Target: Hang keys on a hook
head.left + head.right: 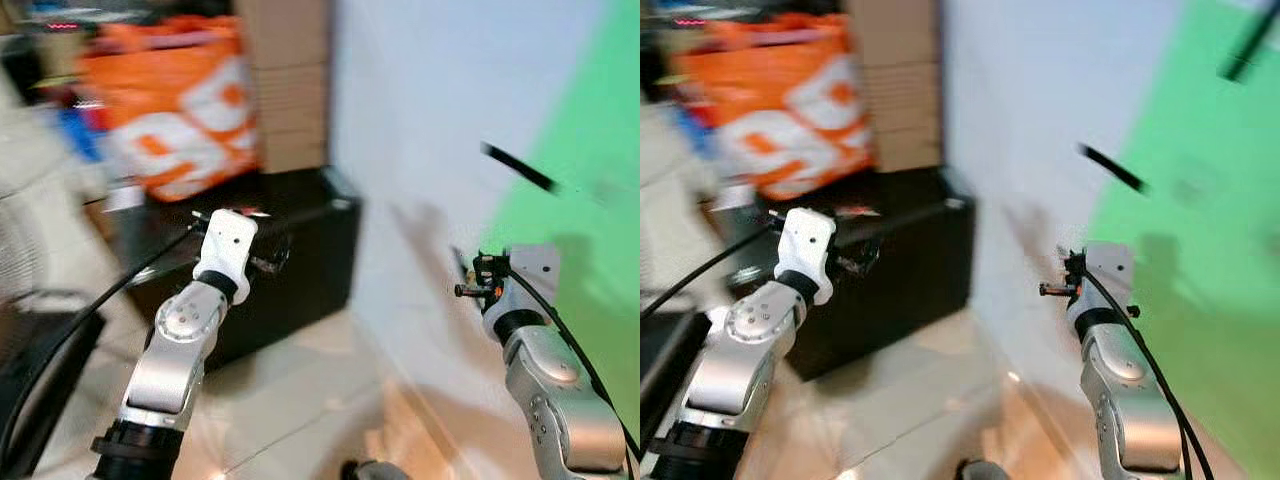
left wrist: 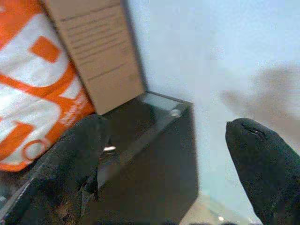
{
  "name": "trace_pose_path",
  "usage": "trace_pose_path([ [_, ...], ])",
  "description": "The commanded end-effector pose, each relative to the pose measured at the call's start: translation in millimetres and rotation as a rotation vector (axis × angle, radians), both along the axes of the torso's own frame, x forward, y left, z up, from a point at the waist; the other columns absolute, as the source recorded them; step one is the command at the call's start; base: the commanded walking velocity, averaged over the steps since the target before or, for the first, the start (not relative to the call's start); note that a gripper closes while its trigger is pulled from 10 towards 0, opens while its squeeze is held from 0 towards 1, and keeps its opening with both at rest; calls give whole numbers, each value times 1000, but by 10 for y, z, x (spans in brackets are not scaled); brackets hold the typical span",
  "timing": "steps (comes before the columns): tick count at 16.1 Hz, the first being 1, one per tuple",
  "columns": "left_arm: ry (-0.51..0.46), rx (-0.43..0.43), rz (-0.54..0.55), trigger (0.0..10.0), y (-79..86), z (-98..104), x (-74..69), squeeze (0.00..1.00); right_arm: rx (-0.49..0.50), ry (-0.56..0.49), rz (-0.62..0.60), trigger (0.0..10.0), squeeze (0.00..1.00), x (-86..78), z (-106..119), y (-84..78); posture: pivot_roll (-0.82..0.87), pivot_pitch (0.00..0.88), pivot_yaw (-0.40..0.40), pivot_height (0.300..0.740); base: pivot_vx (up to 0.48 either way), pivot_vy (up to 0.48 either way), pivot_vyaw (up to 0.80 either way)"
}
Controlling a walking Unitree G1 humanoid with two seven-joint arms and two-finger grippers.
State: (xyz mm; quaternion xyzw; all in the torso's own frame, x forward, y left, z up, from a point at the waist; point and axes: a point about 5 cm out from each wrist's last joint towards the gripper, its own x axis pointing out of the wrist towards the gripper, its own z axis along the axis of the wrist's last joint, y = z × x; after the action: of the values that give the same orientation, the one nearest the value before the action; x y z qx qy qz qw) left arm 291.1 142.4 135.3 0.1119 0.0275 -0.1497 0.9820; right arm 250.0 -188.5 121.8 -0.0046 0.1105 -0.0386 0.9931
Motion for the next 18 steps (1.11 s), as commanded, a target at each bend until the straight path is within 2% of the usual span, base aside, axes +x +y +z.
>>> trace_pose_path([
  [1, -3, 10, 1, 10000, 22, 5, 13, 0, 1, -14, -10, 10000, 0, -1, 48, 6, -103, 0, 31, 740, 0, 0, -800],
  [7, -1, 17, 24, 10000, 46, -17, 13, 0, 3, -17, 13, 10000, 0, 40, 73, 46, -87, 0, 7, 740, 0, 0, -800],
  [10, 4, 37, -21, 10000, 22, -15, 8, 0, 20, -21, 15, 10000, 0, 16, 50, 108, -72, 0, 22, 740, 0, 0, -800],
  [13, 18, 45, -16, 10000, 50, -41, -32, 0, 39, -35, 42, 10000, 0, 29, 52, 132, -58, 0, 17, 740, 0, 0, -800],
  [15, 22, 48, -17, 10000, 68, -49, -53, 0, 75, -75, 85, 10000, 0, 47, 99, 189, -52, 0, 22, 740, 0, 0, -800],
  [18, 9, 60, -42, 10000, 69, -21, -60, 0, 191, -161, 232, 10000, 0, 72, 239, 361, -54, 0, 39, 740, 0, 0, 0],
])
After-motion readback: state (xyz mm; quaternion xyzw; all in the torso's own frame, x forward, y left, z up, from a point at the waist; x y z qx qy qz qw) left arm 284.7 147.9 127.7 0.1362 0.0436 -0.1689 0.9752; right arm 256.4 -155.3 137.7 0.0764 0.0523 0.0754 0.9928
